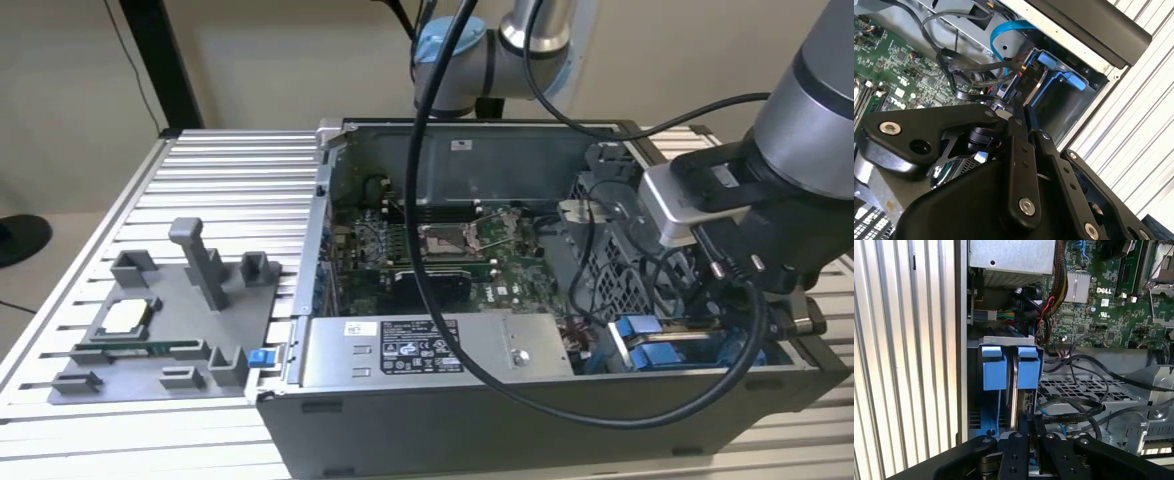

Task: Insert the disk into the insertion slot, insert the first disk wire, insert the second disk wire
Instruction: 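Insert the second disk wire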

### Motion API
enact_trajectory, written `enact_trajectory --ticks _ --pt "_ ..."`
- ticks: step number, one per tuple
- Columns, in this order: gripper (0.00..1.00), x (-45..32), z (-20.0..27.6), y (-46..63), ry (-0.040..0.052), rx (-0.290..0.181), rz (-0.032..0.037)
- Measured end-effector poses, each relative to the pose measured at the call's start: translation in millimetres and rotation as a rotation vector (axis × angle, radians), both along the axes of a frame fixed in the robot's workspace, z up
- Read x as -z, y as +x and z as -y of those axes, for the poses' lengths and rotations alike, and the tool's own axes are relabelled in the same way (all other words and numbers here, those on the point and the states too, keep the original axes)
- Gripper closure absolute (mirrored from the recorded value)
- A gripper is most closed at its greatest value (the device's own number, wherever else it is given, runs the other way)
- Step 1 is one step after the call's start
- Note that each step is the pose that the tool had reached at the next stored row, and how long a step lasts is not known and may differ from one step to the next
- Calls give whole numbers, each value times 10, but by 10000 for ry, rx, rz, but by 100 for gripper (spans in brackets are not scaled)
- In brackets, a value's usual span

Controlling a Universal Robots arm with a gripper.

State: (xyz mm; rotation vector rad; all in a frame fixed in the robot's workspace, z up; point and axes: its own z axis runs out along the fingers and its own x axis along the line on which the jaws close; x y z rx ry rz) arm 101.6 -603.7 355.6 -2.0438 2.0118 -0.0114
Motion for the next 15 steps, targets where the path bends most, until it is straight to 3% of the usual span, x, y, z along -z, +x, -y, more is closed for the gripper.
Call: enact_trajectory --ticks 15 --pt "100 18 0 0 0 6 95"
